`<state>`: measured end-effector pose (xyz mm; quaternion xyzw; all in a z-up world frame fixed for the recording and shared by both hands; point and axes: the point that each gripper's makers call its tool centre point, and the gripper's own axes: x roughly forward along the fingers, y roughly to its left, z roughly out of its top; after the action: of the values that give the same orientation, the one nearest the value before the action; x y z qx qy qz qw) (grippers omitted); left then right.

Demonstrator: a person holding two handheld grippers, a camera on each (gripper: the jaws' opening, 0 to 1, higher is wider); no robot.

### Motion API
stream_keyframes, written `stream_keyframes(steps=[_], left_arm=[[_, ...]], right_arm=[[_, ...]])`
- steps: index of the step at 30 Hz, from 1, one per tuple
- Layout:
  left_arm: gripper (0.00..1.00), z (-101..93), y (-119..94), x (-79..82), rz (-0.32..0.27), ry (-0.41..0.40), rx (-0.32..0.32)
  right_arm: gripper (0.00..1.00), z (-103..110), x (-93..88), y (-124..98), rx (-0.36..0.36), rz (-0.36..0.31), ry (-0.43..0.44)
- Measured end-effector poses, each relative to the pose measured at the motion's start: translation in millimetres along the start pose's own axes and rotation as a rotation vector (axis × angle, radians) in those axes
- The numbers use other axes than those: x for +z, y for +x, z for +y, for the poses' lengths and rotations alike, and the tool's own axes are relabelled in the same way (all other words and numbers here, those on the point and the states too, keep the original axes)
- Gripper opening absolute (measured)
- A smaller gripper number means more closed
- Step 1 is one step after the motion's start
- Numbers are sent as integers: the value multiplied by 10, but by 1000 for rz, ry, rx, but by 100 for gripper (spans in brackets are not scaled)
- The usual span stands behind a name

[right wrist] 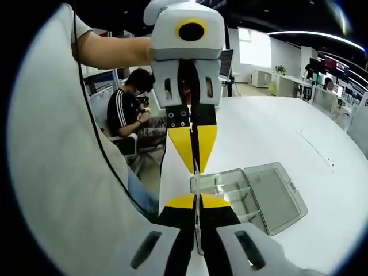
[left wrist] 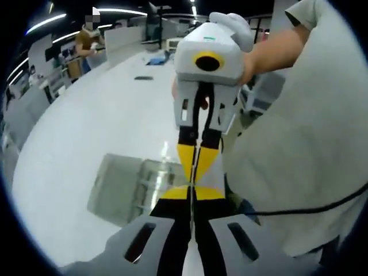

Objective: Insert the divider into the dual guide fixture by aligning both edges with the guide slots and pushing it downward to the bottom, including one-sided entry, uneven engagement, binding, and posture correction.

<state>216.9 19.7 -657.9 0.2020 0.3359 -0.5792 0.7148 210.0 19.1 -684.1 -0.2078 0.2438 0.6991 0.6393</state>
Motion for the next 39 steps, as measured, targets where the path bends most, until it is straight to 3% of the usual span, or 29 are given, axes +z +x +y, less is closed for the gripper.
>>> stream_keyframes(steps=[16, 30, 35, 39], left_arm=[[0, -4, -11, -47, 56, 56, -21], [0, 112, -111, -186, 153, 111, -8], [0, 170, -156, -241, 212, 116, 5], [0, 200, -172, -263, 236, 122, 8]], right_arm=[[0, -3, -17, 38, 5, 16, 9], [5, -87, -27, -72, -33, 7, 55], [7, -78, -53, -98, -42, 7, 71], [13, -100, -97, -121, -63, 22, 79]])
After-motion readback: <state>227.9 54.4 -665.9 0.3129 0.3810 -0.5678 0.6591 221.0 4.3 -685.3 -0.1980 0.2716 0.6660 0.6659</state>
